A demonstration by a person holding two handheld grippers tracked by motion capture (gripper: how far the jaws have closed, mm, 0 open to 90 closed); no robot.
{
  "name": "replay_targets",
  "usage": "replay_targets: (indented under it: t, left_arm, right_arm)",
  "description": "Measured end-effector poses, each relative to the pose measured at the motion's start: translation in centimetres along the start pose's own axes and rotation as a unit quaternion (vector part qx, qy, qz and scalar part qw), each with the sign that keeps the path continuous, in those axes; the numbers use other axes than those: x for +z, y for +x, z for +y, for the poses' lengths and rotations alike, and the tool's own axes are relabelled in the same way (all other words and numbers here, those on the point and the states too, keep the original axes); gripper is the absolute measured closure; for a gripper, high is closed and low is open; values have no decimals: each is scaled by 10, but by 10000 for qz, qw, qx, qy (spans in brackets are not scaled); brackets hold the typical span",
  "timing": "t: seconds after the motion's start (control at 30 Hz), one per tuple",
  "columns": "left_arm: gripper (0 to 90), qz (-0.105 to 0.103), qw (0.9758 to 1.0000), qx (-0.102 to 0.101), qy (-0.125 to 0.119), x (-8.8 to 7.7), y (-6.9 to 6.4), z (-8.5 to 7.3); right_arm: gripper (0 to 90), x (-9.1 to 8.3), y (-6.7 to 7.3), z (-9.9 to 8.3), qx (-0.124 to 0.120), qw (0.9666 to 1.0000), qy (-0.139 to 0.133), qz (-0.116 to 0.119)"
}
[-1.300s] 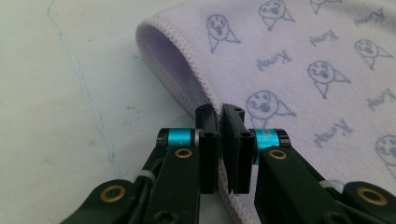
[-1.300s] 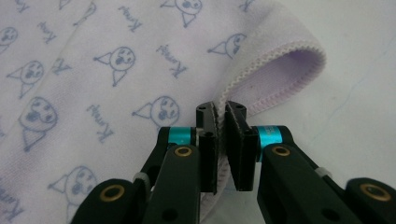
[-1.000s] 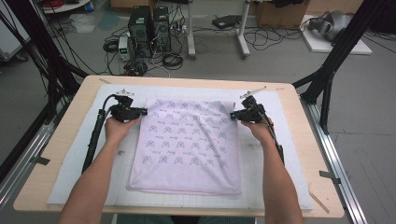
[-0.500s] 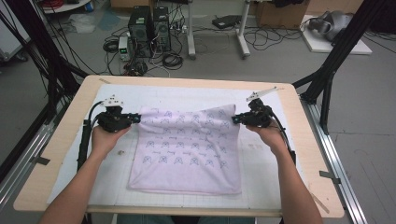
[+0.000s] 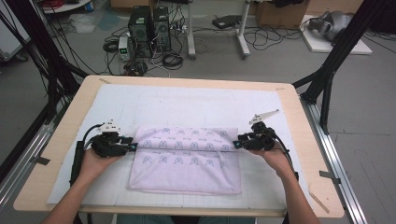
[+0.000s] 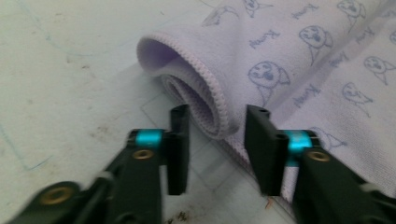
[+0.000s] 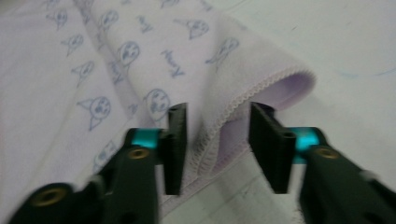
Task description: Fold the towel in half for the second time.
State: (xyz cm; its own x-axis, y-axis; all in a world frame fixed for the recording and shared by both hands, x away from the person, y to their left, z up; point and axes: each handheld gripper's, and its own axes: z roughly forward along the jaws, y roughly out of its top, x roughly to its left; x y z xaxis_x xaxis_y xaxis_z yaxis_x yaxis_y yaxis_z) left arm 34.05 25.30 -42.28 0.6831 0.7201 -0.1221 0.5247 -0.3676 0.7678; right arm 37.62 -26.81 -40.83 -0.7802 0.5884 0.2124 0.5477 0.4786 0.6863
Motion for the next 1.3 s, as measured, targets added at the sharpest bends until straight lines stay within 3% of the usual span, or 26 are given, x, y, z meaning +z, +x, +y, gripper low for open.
replay_targets:
  t: [0.1, 0.23, 0.3, 0.37, 0.47, 0.5, 0.53, 0.57, 0.63, 0.7, 0.73, 0.9, 1.0, 1.17, 1.3]
  left_arm:
    - [439, 62, 9998, -79, -160, -6, 4, 12]
    - [386, 96, 9997, -147, -181, -2, 12, 32]
    - [364, 48, 9996, -254, -115, 6, 18, 41]
    - [343, 127, 9993, -345, -98, 17, 22, 47]
    - [347, 58, 9990, -434, 117, 33, 27, 50]
    - [368, -38, 9987, -457, 201, 37, 28, 49]
    - [446, -128, 9986, -430, 281, 41, 29, 48]
    - [567, -249, 9983, -421, 322, 44, 30, 46]
    - [746, -452, 9976, -393, 361, 45, 30, 45]
    - [850, -494, 9980, -328, 238, 40, 28, 46]
    - [862, -490, 9983, -271, 163, 36, 27, 47]
    - [869, -484, 9984, -81, -285, 6, 16, 52]
    - [869, -522, 9969, 32, -585, -14, 5, 48]
    - [862, -558, 9954, 262, -732, -39, -18, 20]
    - [711, -604, 9961, 242, -601, -50, -29, -8]
  right_arm:
    - [410, -8, -5, 12, 22, 9997, -167, -182]
    - [356, -6, -11, 32, 7, 9993, -137, -336]
    - [343, 1, -16, 40, 73, 9996, -107, -263]
    - [327, 12, -20, 46, 145, 9996, 42, -237]
    - [326, 27, -24, 49, 213, 9994, 251, -110]
    - [328, 31, -25, 48, 290, 9991, 295, -57]
    - [361, 34, -27, 47, 348, 9988, 325, 57]
    - [444, 37, -27, 46, 418, 9980, 434, 196]
    - [640, 40, -27, 45, 328, 9969, 634, 341]
    - [773, 38, -24, 45, 217, 9965, 669, 447]
    - [795, 35, -22, 45, 124, 9971, 596, 451]
    - [814, 16, -6, 51, -172, 9989, 217, 376]
    - [814, -1, 10, 52, -422, 9984, 2, 385]
    - [810, -27, 42, 35, -857, 9950, -315, 407]
    - [718, -31, 58, 4, -924, 9937, -205, 592]
